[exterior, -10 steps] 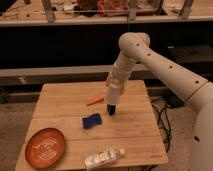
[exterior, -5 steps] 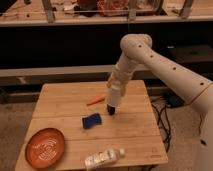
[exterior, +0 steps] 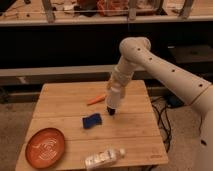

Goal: Place the ceramic cup over the eraser

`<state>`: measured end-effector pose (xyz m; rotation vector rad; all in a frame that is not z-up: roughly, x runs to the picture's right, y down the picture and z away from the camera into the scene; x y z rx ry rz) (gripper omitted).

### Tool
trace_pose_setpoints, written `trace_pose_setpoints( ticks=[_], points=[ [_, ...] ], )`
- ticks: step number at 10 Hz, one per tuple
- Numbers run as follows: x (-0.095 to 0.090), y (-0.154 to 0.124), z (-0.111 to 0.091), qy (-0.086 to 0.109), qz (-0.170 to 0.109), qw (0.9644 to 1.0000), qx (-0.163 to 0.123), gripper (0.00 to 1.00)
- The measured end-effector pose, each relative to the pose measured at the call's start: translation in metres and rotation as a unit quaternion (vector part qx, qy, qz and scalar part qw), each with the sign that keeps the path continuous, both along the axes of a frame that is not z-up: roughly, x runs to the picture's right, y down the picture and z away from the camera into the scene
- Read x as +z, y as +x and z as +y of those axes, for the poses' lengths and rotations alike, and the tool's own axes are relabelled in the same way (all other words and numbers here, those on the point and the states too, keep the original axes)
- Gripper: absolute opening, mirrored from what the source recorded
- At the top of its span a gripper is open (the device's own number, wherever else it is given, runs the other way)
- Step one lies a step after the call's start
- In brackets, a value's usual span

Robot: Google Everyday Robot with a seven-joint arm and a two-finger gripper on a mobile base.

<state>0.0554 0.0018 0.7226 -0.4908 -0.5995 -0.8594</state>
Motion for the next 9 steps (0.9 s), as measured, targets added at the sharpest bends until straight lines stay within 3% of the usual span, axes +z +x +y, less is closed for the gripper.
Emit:
trace_pose_setpoints(
  ticks=[6,9],
  points=[
    [-0.006,-0.006,-0.013,0.020,0.001,0.9998,-0.002,0.01],
    [0.001,-0.013,-0.017,0.023,-0.001,0.9997,-0.012,0.01]
  ],
)
